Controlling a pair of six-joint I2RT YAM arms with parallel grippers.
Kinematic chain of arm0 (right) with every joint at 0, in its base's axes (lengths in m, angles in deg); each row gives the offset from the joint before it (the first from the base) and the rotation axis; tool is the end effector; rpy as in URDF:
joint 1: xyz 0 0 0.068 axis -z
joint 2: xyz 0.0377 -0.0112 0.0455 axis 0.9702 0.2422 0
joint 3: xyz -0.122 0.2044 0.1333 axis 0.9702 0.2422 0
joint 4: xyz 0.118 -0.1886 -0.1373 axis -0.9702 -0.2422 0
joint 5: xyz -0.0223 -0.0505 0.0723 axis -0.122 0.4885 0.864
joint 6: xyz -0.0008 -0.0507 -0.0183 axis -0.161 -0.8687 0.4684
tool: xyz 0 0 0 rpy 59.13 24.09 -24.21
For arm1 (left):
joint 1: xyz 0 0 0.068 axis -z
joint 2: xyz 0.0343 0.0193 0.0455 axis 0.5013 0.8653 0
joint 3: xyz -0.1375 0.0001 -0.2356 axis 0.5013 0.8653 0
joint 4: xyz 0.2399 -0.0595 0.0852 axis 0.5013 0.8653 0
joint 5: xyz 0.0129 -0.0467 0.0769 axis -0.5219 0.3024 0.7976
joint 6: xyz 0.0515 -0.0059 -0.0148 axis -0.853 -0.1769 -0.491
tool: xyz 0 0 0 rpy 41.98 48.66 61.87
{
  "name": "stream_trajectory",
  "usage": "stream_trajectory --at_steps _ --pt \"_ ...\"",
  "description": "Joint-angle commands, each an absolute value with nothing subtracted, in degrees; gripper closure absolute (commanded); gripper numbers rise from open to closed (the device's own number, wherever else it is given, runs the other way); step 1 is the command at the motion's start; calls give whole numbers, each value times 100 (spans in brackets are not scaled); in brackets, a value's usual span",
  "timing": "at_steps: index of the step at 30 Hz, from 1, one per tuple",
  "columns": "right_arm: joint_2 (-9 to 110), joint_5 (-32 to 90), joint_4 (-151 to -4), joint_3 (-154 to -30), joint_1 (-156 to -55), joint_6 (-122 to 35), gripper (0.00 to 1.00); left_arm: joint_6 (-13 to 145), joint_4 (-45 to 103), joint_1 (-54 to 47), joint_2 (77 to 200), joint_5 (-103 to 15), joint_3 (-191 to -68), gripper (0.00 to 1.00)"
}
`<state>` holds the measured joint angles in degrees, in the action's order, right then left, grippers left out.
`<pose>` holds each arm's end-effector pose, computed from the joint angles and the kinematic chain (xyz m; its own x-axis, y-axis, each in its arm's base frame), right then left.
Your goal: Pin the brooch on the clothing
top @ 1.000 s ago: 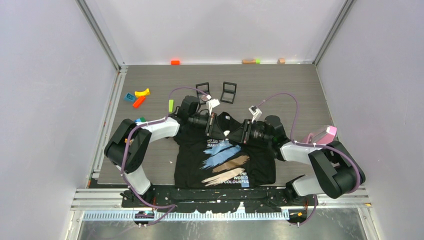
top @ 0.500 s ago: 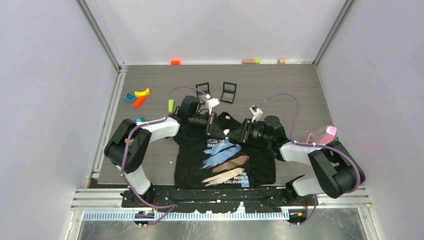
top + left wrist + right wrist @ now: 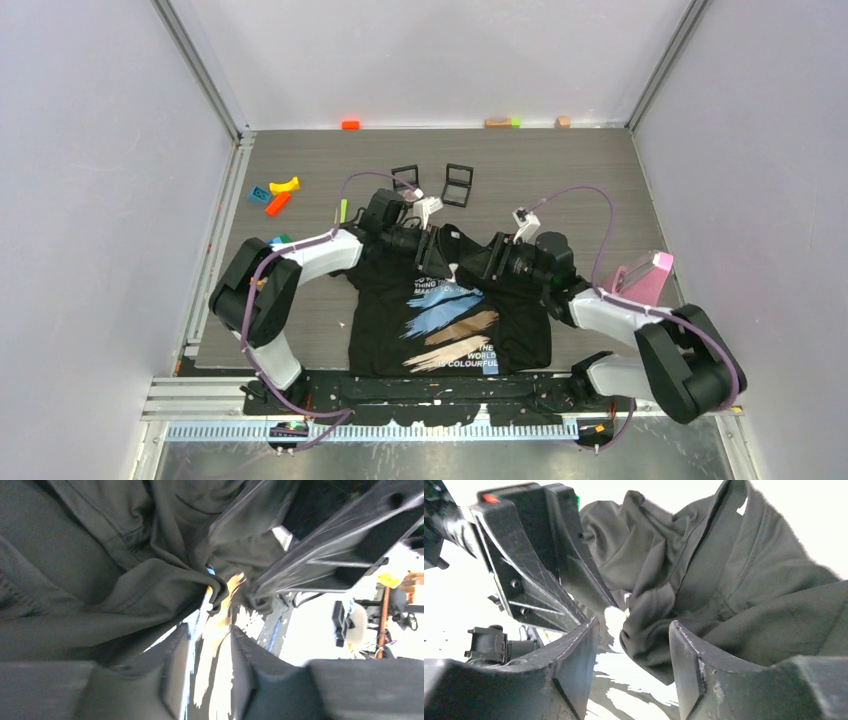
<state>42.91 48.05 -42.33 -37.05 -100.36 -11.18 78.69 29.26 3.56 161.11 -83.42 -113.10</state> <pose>0.2130 0.1139 0.1755 -0.6961 0.3059 -0.6495 -0.4081 0.5757 0.7085 0.2794 -0.2178 0.1924 -0.8385 0.2241 -0.4966 0.5446 0.3699 -0.7527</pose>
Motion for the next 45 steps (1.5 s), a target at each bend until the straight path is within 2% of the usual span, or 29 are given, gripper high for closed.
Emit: stream_trajectory --at_steps 1,4,9,14,22,25,28,35,40,45 --pt "3600 4286 -4729 -3683 -9999 -1593 38 7583 3636 371 15896 -7949 -11644 55" --pt "3126 4024 -5210 -3727 -9990 -1774 28 7365 4233 362 15757 -7523 -11868 37" --pt "2585 3350 -6756 -4138 -9989 -2210 25 7239 4896 356 15409 -6834 -12181 25" --pt "2351 2697 -8015 -4702 -9989 -2511 24 7369 5521 130 15035 -6289 -12554 19" --pt "3076 2902 -8248 -5483 -10033 -2519 25 6599 7181 -1058 14432 -5628 -13538 14" --pt "3719 2737 -8239 -6008 -10152 -2461 25 6579 6969 -1379 14089 -5267 -13270 8" --pt "4406 2330 -8293 -6576 -10354 -2463 26 6574 6675 -1779 13878 -5435 -12930 5" --pt "7051 1314 -9032 -9040 -11097 -2737 31 7129 6450 -2546 13906 -5966 -12739 6" --pt "8882 1125 -9587 -11176 -11484 -3008 34 6801 6795 -2560 13764 -5194 -12777 7" --pt "10189 737 -10248 -12895 -11612 -3238 32 6715 6837 -2560 13755 -5071 -12781 8"
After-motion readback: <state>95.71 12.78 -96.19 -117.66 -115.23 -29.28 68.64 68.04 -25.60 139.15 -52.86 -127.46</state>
